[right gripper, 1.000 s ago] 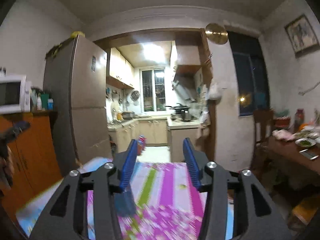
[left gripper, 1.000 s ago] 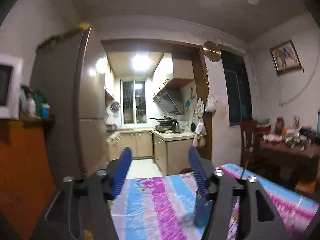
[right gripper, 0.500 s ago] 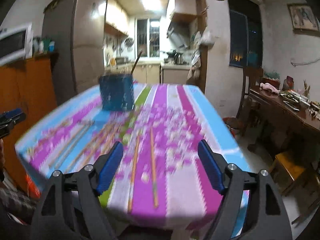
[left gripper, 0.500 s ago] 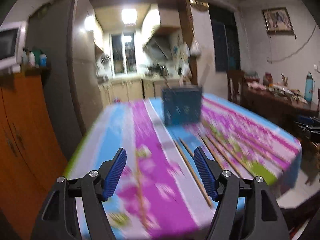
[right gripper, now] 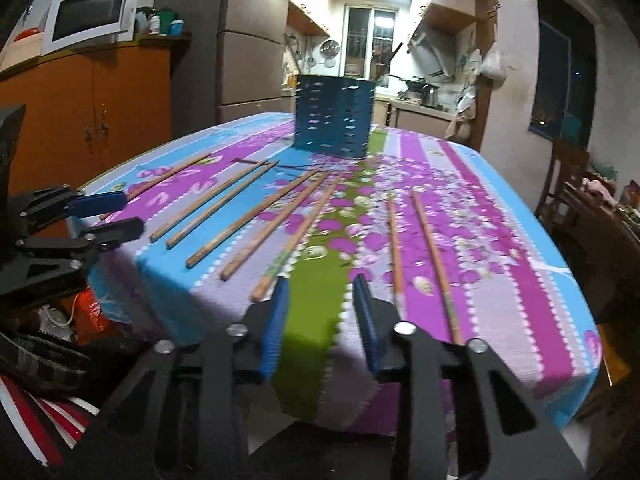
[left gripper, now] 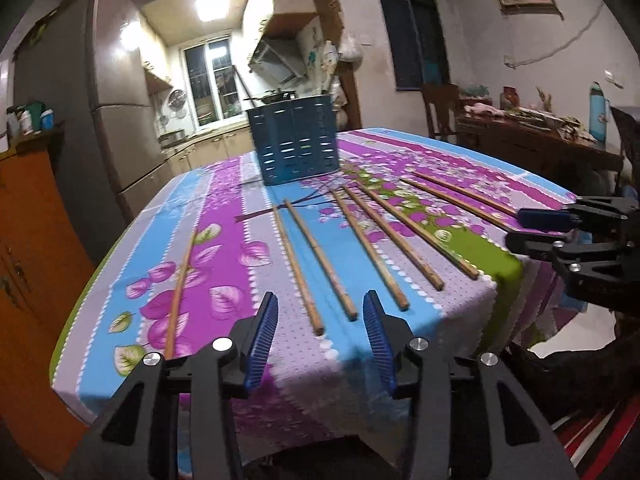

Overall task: Organize utensils
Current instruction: 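Move both grippers back down to the remaining chopsticks on the table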

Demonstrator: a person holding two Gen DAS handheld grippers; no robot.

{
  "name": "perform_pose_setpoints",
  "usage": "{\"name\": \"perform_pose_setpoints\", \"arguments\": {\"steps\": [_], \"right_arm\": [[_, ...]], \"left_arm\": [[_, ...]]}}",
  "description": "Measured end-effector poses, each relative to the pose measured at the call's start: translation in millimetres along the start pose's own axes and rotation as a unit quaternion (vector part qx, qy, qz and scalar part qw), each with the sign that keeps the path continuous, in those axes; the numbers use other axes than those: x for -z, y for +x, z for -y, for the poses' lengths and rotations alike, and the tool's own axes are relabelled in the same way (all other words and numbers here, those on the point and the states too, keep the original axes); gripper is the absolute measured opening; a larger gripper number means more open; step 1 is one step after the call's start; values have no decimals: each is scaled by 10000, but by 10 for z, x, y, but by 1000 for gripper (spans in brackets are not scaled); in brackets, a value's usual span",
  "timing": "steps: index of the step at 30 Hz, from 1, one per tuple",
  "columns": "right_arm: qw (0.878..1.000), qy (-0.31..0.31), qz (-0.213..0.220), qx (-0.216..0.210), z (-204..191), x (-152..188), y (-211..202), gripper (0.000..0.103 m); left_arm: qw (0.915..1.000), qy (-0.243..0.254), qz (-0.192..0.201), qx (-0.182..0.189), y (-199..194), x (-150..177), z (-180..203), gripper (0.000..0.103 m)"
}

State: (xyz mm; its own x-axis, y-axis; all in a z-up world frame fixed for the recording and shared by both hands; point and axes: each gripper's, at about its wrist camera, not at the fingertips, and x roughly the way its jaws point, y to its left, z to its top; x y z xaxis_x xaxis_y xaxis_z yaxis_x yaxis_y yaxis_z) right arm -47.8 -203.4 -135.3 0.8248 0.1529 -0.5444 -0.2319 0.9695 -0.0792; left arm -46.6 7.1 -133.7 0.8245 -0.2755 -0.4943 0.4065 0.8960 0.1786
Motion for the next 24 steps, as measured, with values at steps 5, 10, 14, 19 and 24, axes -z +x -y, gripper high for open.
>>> {"name": "perform_pose_setpoints", "arguments": {"steps": [5, 10, 14, 19, 24], "right_arm": [[9999, -119, -63, 19, -108, 9, 25, 25], [9998, -209, -69, 19, -170, 7, 53, 23], [9997, -228, -60, 4, -188, 2, 57, 23], [9995, -282, -68, -114, -238, -23, 94, 23], [9991, -292, -238, -217, -279, -40, 209, 18]], "left_arm": [[9996, 218, -109, 148, 141, 8, 143, 33], [9989, 289, -346, 129, 344, 6, 201, 24], [9990, 288, -313, 125, 418, -15, 217, 18], [9995, 161, -234, 150, 462, -20, 215, 13], [9996, 127, -180, 190, 456, -8, 192, 11]]}}
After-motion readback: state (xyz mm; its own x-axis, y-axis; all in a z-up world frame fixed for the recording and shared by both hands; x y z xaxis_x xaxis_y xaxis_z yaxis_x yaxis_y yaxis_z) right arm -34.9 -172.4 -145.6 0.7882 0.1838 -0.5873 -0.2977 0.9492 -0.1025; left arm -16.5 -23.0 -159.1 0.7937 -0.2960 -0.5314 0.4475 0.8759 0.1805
